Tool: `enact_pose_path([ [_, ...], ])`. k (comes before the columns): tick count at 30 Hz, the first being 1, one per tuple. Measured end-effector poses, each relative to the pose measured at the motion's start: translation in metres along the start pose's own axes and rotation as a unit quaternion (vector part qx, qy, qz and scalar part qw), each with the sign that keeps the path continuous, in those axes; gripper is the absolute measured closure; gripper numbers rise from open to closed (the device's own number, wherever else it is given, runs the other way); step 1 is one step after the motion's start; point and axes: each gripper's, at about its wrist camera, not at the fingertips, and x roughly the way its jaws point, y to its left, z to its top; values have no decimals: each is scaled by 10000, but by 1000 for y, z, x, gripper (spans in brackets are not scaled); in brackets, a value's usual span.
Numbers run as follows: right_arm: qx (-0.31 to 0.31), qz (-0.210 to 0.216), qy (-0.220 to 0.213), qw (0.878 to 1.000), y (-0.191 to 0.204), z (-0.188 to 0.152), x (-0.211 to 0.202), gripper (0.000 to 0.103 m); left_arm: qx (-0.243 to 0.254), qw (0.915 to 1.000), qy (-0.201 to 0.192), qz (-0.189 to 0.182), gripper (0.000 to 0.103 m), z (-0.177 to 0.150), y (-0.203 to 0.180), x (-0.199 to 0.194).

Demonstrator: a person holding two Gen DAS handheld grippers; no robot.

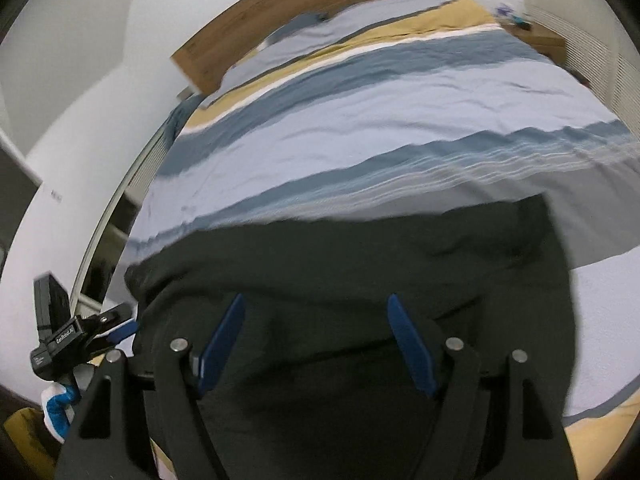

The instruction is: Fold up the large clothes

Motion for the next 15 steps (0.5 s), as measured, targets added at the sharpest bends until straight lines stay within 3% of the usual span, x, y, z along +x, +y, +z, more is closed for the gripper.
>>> enact_pose_path([
  [4, -272, -75, 174, 9995, 27, -11, 38, 30, 582, 9979, 121, 255, 8, 2, -28, 35],
  [7, -321, -192, 360, 9987, 26, -6, 74, 28, 884, 9932, 332, 678, 1, 15, -34, 75],
  [8, -262, -192, 436, 9985, 21, 0, 88, 28, 880, 9916, 412, 855, 1, 23, -32, 91],
  [15, -200, -342, 659, 9970, 3, 36, 148, 28, 725, 9888, 675, 1118, 1, 63, -19, 147],
])
